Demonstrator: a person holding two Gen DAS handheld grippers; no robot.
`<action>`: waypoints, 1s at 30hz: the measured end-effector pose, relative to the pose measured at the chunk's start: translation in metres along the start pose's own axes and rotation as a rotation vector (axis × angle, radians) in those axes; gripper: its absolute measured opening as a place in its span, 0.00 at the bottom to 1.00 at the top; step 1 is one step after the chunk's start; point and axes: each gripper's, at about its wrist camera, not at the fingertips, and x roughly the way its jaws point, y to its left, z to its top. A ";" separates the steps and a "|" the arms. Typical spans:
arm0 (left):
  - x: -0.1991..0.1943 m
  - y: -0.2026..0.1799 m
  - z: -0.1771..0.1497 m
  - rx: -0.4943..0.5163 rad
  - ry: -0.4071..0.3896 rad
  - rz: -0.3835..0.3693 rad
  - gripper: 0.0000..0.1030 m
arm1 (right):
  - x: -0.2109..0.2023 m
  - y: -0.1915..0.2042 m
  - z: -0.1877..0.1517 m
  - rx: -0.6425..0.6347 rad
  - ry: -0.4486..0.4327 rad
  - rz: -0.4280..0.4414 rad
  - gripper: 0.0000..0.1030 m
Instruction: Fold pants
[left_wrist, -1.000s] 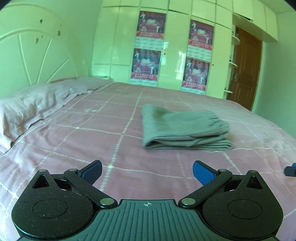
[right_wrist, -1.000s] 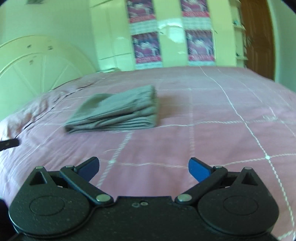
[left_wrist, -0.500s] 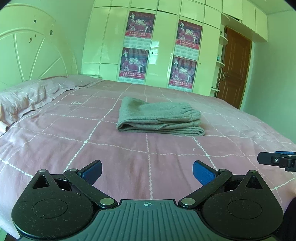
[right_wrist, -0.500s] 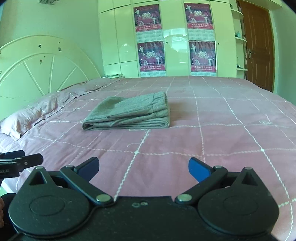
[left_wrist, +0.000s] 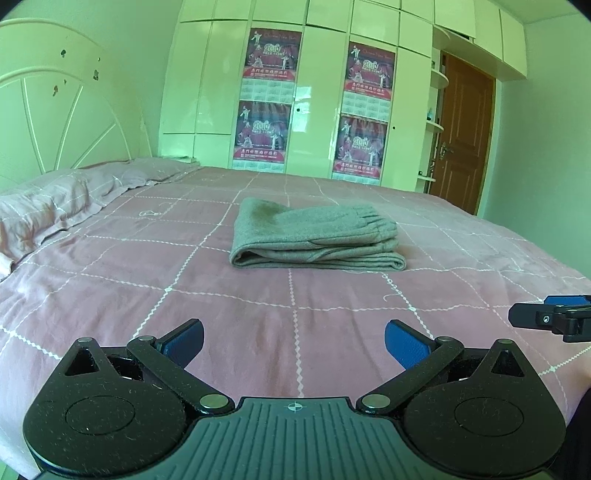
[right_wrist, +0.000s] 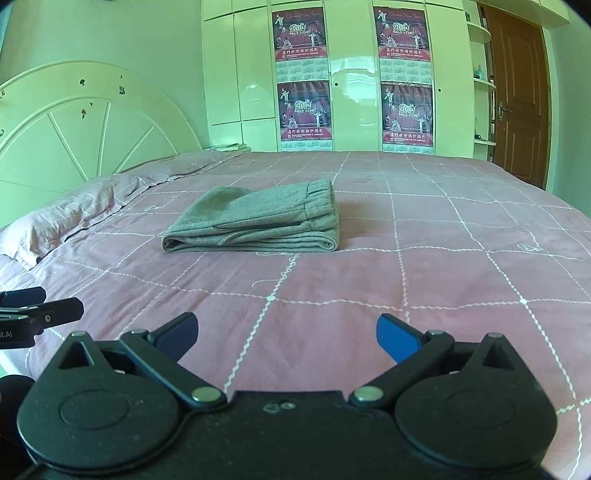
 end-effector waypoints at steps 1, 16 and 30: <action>0.000 0.000 0.000 0.000 0.000 -0.001 1.00 | 0.000 0.000 0.000 0.000 0.001 0.000 0.94; -0.006 -0.004 0.000 0.027 -0.031 -0.017 1.00 | 0.000 0.001 -0.001 -0.001 -0.002 0.003 0.94; -0.006 -0.004 -0.002 0.041 -0.034 -0.027 1.00 | -0.001 0.001 0.000 0.003 0.002 0.001 0.94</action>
